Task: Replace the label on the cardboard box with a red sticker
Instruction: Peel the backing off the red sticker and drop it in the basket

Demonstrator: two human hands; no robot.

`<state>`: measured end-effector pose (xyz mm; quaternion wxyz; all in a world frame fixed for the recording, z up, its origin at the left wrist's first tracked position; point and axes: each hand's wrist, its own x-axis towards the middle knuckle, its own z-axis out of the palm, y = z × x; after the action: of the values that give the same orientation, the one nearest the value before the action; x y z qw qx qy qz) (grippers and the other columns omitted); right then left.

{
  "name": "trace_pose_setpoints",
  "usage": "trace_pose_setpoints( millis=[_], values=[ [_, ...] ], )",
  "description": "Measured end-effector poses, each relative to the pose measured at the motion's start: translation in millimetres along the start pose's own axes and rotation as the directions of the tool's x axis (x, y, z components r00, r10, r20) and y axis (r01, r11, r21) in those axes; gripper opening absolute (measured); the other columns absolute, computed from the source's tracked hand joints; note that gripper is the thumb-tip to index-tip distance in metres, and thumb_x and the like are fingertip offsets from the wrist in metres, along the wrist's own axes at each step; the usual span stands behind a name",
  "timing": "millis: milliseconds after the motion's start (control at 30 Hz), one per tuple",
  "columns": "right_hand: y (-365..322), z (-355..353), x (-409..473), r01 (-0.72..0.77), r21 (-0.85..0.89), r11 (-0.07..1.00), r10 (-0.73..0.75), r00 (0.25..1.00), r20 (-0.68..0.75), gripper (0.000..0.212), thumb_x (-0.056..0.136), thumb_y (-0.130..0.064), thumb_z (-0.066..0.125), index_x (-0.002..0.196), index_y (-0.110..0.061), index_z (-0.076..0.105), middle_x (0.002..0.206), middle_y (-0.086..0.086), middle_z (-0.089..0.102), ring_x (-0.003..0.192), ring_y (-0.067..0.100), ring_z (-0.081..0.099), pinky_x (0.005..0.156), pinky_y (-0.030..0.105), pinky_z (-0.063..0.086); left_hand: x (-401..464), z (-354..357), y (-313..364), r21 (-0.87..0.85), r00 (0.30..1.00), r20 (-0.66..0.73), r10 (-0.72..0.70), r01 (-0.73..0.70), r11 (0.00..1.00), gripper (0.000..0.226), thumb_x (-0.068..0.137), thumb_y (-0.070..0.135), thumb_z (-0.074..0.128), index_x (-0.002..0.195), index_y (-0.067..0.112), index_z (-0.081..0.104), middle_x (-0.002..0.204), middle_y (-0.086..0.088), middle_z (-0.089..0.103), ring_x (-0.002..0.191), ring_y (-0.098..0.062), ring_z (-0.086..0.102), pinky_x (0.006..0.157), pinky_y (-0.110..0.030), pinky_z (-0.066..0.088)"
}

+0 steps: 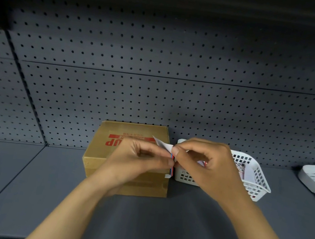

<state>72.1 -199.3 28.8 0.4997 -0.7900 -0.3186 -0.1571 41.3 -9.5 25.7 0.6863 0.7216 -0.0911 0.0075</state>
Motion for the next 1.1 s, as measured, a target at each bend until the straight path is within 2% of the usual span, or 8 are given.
trace_pose_setpoints(
  millis=[167,367,500,633,733,800,900,1100],
  values=[
    [6,-1,2,-0.016,0.046,0.999,0.014,0.999,0.040,0.015,0.094,-0.017,0.067,0.085,-0.017,0.079,0.079,-0.007,0.075,0.071,0.019,0.073,0.067,0.047,0.059,6,-5,-7,-0.017,1.000,-0.004,0.000,0.000,1.000,0.038,0.061,0.023,0.082,0.091,0.000,0.080,0.096,-0.017,0.080,0.091,-0.022,0.075,0.086,-0.032,0.060],
    [5,0,2,-0.027,0.047,0.999,0.025,0.999,0.045,0.007,0.088,-0.013,0.074,0.089,-0.018,0.079,0.078,-0.006,0.077,0.069,0.012,0.075,0.063,0.020,0.055,8,-4,-9,-0.002,0.998,0.016,0.057,-0.057,0.998,0.019,0.080,0.012,0.074,0.094,-0.001,0.075,0.095,-0.015,0.079,0.097,-0.028,0.076,0.090,-0.038,0.059],
    [7,-2,4,0.060,-0.051,0.997,-0.061,0.998,-0.001,0.012,0.086,-0.013,0.076,0.091,-0.022,0.081,0.079,-0.007,0.077,0.069,0.013,0.073,0.061,0.030,0.055,4,-2,-1,-0.103,0.998,0.060,0.026,-0.020,0.995,0.022,0.098,0.001,0.050,0.095,-0.001,0.072,0.097,-0.018,0.078,0.101,-0.025,0.076,0.084,-0.034,0.061],
    [5,-2,6,0.126,-0.101,0.987,-0.125,0.992,0.012,0.011,0.085,-0.014,0.078,0.094,-0.018,0.082,0.082,-0.008,0.078,0.073,0.010,0.072,0.062,0.032,0.056,6,1,0,-0.024,0.995,-0.034,0.093,-0.094,0.995,0.020,0.099,0.004,0.051,0.095,-0.011,0.064,0.089,-0.020,0.077,0.086,-0.019,0.078,0.073,-0.028,0.062],
    [2,-2,6,0.153,-0.110,0.982,-0.154,0.988,-0.001,0.011,0.084,-0.012,0.078,0.093,-0.017,0.082,0.081,-0.009,0.079,0.072,0.008,0.073,0.063,0.027,0.057,4,1,-2,0.054,0.983,-0.048,0.180,-0.177,0.983,0.022,0.095,0.018,0.057,0.092,-0.001,0.067,0.082,-0.006,0.079,0.085,-0.018,0.078,0.072,-0.031,0.063],
    [1,-3,6,0.129,-0.068,0.989,-0.130,0.992,-0.006,0.009,0.085,-0.013,0.078,0.090,-0.018,0.083,0.079,-0.009,0.079,0.071,0.006,0.074,0.064,0.021,0.056,4,-1,-4,0.225,0.952,-0.032,0.305,-0.291,0.930,0.021,0.096,0.024,0.058,0.092,0.006,0.069,0.082,-0.005,0.077,0.082,-0.020,0.077,0.071,-0.038,0.064],
    [-1,-6,7,0.077,-0.009,0.997,-0.077,0.997,0.000,0.007,0.084,-0.012,0.078,0.085,-0.016,0.083,0.075,-0.010,0.080,0.070,0.004,0.075,0.064,0.016,0.053,3,-2,-2,0.529,0.867,0.072,0.493,-0.452,0.718,0.020,0.102,0.023,0.054,0.090,0.014,0.068,0.079,0.003,0.070,0.075,-0.017,0.071,0.063,-0.039,0.060],
    [-1,-9,5,0.016,0.010,1.000,-0.016,0.999,0.033,0.026,0.084,0.000,0.074,0.076,-0.024,0.080,0.071,-0.012,0.078,0.067,0.004,0.074,0.065,0.012,0.051,3,2,5,0.712,0.798,0.163,0.580,-0.502,0.491,0.016,0.101,0.022,0.053,0.087,0.021,0.062,0.081,0.011,0.064,0.073,-0.010,0.062,0.065,-0.035,0.050]
  ],
)
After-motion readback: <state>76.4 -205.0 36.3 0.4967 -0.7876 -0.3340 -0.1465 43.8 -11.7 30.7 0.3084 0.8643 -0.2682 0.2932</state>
